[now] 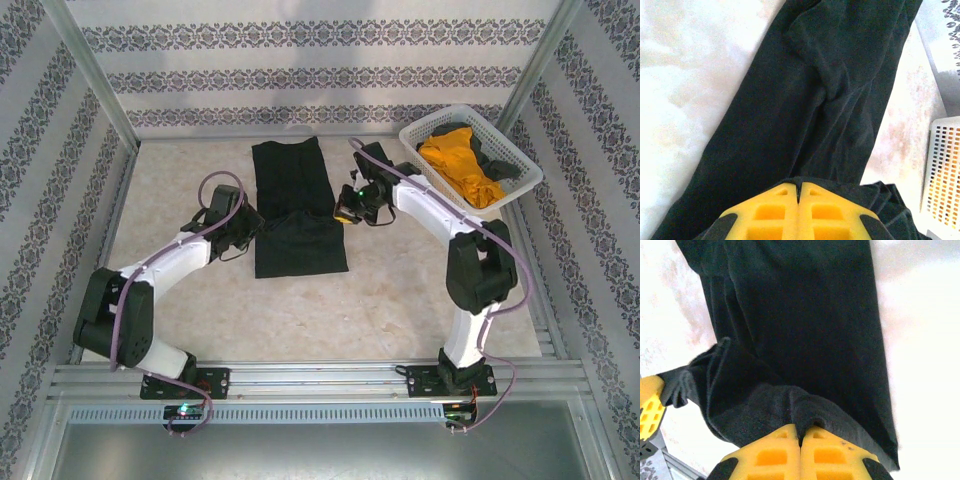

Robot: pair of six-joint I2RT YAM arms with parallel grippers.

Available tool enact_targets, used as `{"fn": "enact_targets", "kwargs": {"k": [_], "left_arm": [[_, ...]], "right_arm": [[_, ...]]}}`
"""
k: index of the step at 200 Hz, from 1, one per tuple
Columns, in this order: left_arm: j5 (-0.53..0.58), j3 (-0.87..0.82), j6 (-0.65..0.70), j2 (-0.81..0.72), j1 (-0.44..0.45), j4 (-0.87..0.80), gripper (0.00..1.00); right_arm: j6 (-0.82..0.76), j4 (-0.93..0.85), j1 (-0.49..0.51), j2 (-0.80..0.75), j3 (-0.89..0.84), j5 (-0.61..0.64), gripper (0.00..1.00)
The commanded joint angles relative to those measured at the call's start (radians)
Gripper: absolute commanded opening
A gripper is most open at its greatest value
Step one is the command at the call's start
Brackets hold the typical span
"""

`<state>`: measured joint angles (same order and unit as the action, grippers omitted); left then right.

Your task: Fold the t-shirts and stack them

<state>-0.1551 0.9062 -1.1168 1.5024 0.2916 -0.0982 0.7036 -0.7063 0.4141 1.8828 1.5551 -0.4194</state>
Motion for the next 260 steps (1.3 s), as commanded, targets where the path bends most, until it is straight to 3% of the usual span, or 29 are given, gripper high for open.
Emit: {"fn": "enact_targets", "kwargs": {"k": [1,64,79,86,99,113,140,175,200,260], "left_arm": [[-0.031,0.031,0.046,0.037,-0.032,0.076,0.00],[-0.079,0.096,0.053,0.190,-0.077,0.127,0.03],[-0.087,0.114,0.054,0.218,-0.087,0.123,0.25],[-0.075,0.122,0.059,0.214,-0.092,0.103,0.36],[-0.031,0.120,0.071,0.177,-0.092,0.053,0.44],[-0.001,0.088,0.064,0.116,-0.092,0.007,0.46],[-0.016,-0.034,0.020,-0.022,-0.073,-0.041,0.47],[-0.064,-0.247,-0.134,-0.156,-0.012,-0.028,0.47],[-0.079,-0.330,-0.226,-0.167,0.016,0.046,0.54],[-0.113,-0.322,-0.311,-0.003,0.027,0.261,0.53]], "right_arm": [[-0.016,-0.007,-0.015,0.063,0.081,-0.002,0.00],[-0.007,-0.012,-0.047,0.228,0.199,-0.020,0.00],[-0.018,-0.011,-0.064,0.264,0.231,-0.044,0.30],[-0.030,-0.005,-0.071,0.271,0.247,-0.061,0.40],[-0.067,-0.008,-0.078,0.265,0.277,-0.079,0.48],[-0.102,-0.028,-0.093,0.236,0.294,-0.076,0.53],[-0.108,-0.014,-0.126,0.117,0.170,-0.053,0.54],[-0.034,0.083,-0.113,-0.075,-0.223,-0.049,0.52],[0.071,0.215,-0.090,-0.169,-0.442,-0.067,0.53],[0.173,0.315,-0.035,-0.070,-0.493,-0.136,0.53]]}}
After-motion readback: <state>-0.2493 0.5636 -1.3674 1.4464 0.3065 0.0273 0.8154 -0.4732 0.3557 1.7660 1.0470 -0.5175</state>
